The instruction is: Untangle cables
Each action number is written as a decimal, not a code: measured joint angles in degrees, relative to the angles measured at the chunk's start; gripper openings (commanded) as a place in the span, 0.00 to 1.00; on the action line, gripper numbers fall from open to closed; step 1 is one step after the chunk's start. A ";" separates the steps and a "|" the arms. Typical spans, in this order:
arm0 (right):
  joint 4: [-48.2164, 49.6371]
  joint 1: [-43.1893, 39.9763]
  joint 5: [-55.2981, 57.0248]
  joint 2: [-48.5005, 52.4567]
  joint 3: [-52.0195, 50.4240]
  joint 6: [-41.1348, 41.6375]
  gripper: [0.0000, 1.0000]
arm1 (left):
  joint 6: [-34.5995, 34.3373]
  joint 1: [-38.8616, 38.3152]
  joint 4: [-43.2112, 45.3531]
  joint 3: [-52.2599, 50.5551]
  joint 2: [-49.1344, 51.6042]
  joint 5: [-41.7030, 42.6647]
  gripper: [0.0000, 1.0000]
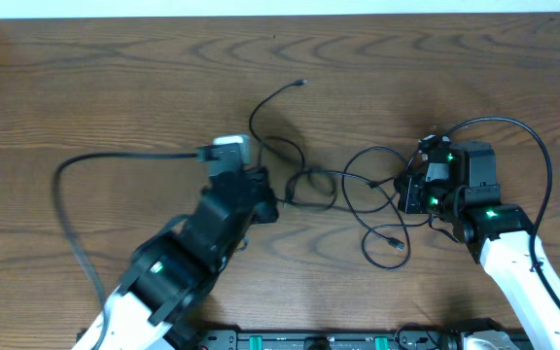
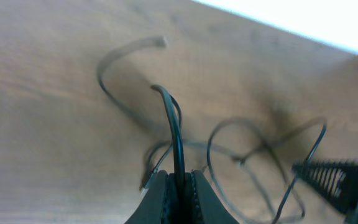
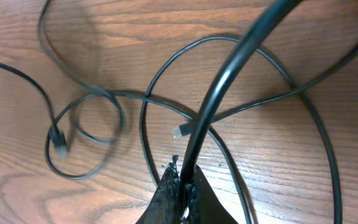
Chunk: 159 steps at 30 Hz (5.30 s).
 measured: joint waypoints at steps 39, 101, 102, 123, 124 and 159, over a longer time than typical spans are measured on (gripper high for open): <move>11.76 0.15 -9.35 0.00 0.00 33.44 0.25 | 26.08 0.24 32.28 0.31 30.10 40.79 0.07; 24.79 -15.87 -42.53 20.00 -0.59 19.69 0.84 | 30.25 0.02 26.86 0.31 30.10 37.51 0.08; 26.14 -15.15 -42.66 20.02 -0.61 20.83 0.83 | 30.25 -0.13 26.95 0.31 30.10 37.51 0.08; 39.78 -7.82 -42.01 20.02 -0.76 37.88 0.09 | 30.27 -3.15 27.98 0.31 30.58 37.38 0.08; 39.87 -7.82 -41.99 20.02 -0.76 37.90 0.04 | 30.25 -3.15 27.98 0.31 30.58 37.38 0.08; 45.33 -7.85 -30.62 20.02 16.15 23.26 0.01 | 30.62 -3.15 28.02 0.31 30.80 37.35 0.96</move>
